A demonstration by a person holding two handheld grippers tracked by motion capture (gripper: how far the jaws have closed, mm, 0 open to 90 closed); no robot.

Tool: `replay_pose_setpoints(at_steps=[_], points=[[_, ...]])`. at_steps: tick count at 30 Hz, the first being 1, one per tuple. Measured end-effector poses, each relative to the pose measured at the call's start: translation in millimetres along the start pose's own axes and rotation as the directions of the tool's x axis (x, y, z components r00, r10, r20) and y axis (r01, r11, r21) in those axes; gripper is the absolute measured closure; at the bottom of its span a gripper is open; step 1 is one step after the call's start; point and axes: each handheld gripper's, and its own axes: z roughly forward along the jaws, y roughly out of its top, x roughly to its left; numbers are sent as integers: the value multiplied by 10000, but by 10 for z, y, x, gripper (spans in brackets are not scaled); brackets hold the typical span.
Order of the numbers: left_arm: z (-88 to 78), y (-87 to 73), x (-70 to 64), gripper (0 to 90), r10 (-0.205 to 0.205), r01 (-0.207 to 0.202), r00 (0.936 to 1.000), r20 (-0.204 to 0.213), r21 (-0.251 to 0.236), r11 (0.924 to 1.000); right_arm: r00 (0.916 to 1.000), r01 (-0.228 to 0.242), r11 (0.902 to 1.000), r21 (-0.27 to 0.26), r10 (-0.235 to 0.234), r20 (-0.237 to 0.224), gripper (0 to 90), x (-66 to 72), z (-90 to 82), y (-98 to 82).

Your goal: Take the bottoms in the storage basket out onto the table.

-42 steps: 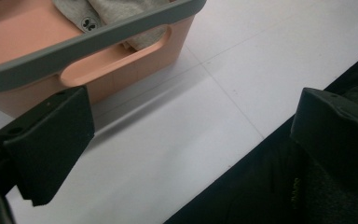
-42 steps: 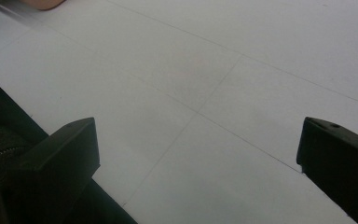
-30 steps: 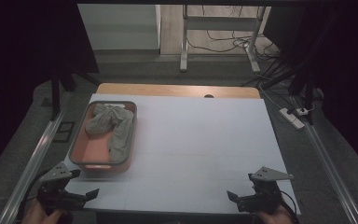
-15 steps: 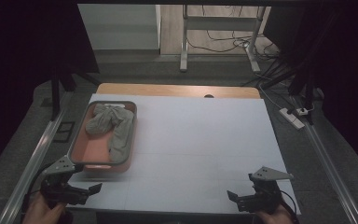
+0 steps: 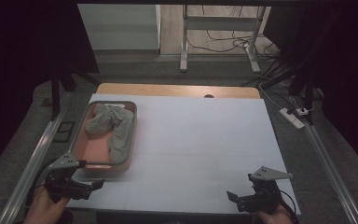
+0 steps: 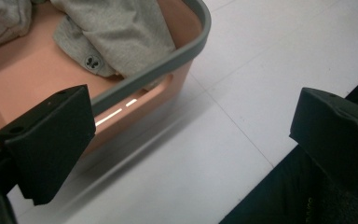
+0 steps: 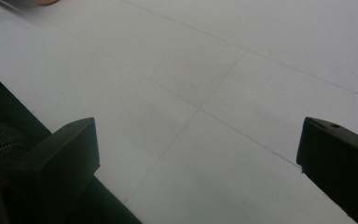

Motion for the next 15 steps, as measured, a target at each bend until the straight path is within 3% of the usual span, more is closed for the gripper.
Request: replay_pose_setpoints(at_steps=[15], points=[[73, 170, 91, 12, 129, -129, 9999, -5, 161, 9998, 10000, 42, 9999, 133, -42, -2, 0, 3, 8, 4]])
